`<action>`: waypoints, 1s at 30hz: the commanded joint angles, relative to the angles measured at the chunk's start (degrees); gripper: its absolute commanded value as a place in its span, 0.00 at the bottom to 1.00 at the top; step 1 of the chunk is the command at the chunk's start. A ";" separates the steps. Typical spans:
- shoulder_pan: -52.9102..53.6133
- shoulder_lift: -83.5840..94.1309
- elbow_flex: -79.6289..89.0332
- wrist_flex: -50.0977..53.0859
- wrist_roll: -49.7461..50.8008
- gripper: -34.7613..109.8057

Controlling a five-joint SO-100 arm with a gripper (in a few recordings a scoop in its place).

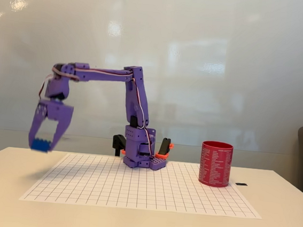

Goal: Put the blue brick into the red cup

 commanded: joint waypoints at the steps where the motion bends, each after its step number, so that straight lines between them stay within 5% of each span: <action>1: -2.81 14.85 -5.45 1.93 -5.10 0.24; 10: -27.69 32.43 -1.76 4.31 -13.18 0.24; 30: -100.90 36.47 11.78 5.01 -3.87 0.24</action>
